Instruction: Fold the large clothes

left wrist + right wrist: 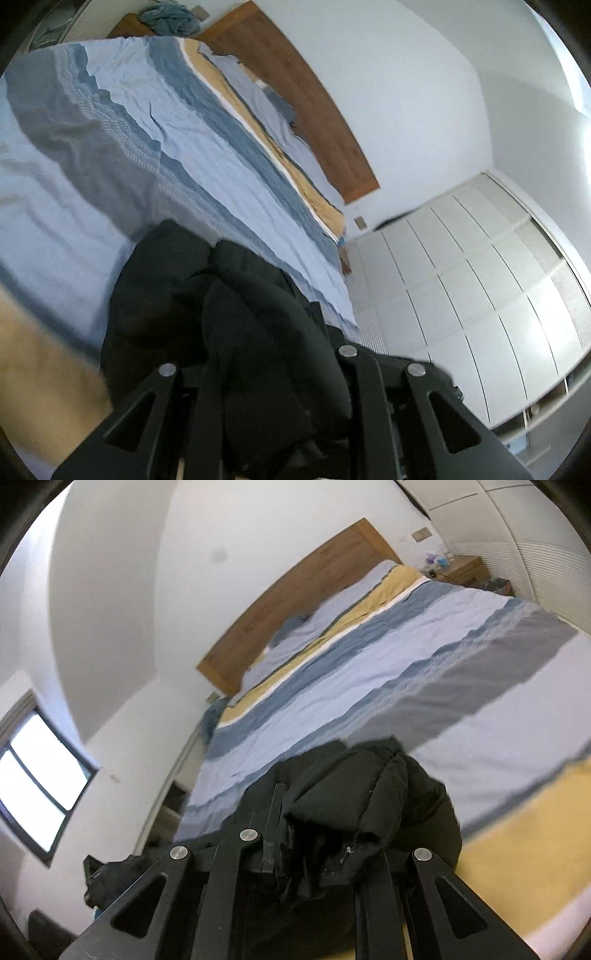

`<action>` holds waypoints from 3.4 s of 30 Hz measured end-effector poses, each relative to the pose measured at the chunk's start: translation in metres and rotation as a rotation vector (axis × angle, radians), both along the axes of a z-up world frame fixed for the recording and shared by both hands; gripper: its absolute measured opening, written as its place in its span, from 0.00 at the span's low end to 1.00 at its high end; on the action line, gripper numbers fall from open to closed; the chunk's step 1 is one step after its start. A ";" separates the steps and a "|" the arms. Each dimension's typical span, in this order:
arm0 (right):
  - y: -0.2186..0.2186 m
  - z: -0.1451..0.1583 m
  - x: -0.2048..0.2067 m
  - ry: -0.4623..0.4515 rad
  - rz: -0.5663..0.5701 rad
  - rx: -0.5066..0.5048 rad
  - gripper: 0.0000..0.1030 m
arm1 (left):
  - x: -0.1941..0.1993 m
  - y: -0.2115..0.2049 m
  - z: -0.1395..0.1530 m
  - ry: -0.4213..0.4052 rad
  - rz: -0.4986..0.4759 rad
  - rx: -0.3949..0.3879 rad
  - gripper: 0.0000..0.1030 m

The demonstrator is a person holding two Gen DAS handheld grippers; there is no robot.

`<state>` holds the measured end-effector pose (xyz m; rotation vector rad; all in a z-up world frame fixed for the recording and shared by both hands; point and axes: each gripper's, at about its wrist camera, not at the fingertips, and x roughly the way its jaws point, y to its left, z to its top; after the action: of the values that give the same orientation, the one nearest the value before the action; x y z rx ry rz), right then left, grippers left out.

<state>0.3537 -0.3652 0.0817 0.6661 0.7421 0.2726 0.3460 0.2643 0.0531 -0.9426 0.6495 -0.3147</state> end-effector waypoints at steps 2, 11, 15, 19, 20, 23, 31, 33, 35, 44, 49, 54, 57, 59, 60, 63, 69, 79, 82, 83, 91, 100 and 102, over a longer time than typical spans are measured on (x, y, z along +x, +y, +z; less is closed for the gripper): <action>0.000 -0.014 0.038 0.033 -0.025 -0.008 0.14 | 0.043 0.002 -0.014 0.030 0.026 0.014 0.15; 0.009 -0.109 0.175 0.185 -0.155 -0.144 0.16 | 0.204 0.008 -0.112 0.166 0.119 0.123 0.19; 0.017 -0.145 0.204 0.235 -0.159 -0.188 0.15 | 0.237 0.002 -0.149 0.189 0.112 0.144 0.19; 0.025 -0.169 0.216 0.261 -0.149 -0.237 0.18 | 0.248 0.000 -0.169 0.209 0.087 0.127 0.19; 0.026 -0.172 0.218 0.266 -0.149 -0.234 0.19 | 0.248 0.001 -0.169 0.207 0.088 0.115 0.20; 0.019 -0.171 0.218 0.251 -0.158 -0.190 0.26 | 0.244 0.010 -0.161 0.187 0.100 0.068 0.28; -0.007 -0.130 0.208 0.163 -0.245 -0.210 0.93 | 0.235 0.024 -0.113 0.168 0.102 0.081 0.48; -0.014 -0.114 0.200 0.152 -0.251 -0.226 0.93 | 0.229 0.029 -0.104 0.167 0.111 0.052 0.53; -0.016 -0.102 0.193 0.141 -0.241 -0.237 0.93 | 0.221 0.036 -0.097 0.164 0.132 0.017 0.55; 0.019 -0.046 0.136 0.065 -0.092 -0.348 0.93 | 0.172 0.059 -0.043 0.158 0.202 0.103 0.66; 0.046 -0.030 0.089 0.055 -0.008 -0.350 0.93 | 0.129 0.072 -0.005 0.166 0.262 0.161 0.69; 0.058 0.000 0.041 0.018 0.004 -0.337 0.93 | 0.072 0.051 0.036 0.137 0.225 0.291 0.69; 0.066 0.018 0.014 -0.016 0.005 -0.343 0.93 | 0.038 0.024 0.050 0.125 0.177 0.410 0.69; 0.074 0.023 -0.002 -0.040 0.012 -0.355 0.93 | 0.016 -0.004 0.048 0.113 0.128 0.496 0.69; 0.078 0.023 -0.007 -0.048 0.016 -0.367 0.93 | 0.009 -0.015 0.045 0.112 0.108 0.525 0.69; 0.099 0.015 -0.020 -0.064 0.036 -0.412 0.93 | -0.006 -0.059 0.025 0.106 0.038 0.594 0.69; 0.153 -0.032 -0.017 -0.077 0.106 -0.478 0.93 | 0.007 -0.151 -0.027 0.084 -0.066 0.719 0.69; 0.198 -0.113 0.071 -0.087 0.174 -0.597 0.93 | 0.129 -0.222 -0.077 0.025 -0.140 0.802 0.69; 0.194 -0.122 0.102 -0.038 0.174 -0.575 0.93 | 0.158 -0.225 -0.081 0.069 -0.156 0.809 0.69; 0.193 -0.124 0.111 -0.018 0.177 -0.566 0.93 | 0.167 -0.225 -0.082 0.083 -0.158 0.805 0.69; 0.198 -0.125 0.181 0.076 0.217 -0.576 0.93 | 0.240 -0.233 -0.087 0.201 -0.192 0.827 0.71; 0.196 -0.136 0.251 0.141 0.236 -0.596 0.93 | 0.320 -0.221 -0.095 0.264 -0.204 0.820 0.71; 0.195 -0.138 0.259 0.145 0.237 -0.600 0.93 | 0.330 -0.218 -0.097 0.273 -0.205 0.809 0.72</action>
<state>0.6132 -0.1699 -0.0567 0.0275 0.9870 0.2032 0.6764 0.0460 -0.0442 -0.1387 1.0224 -0.0797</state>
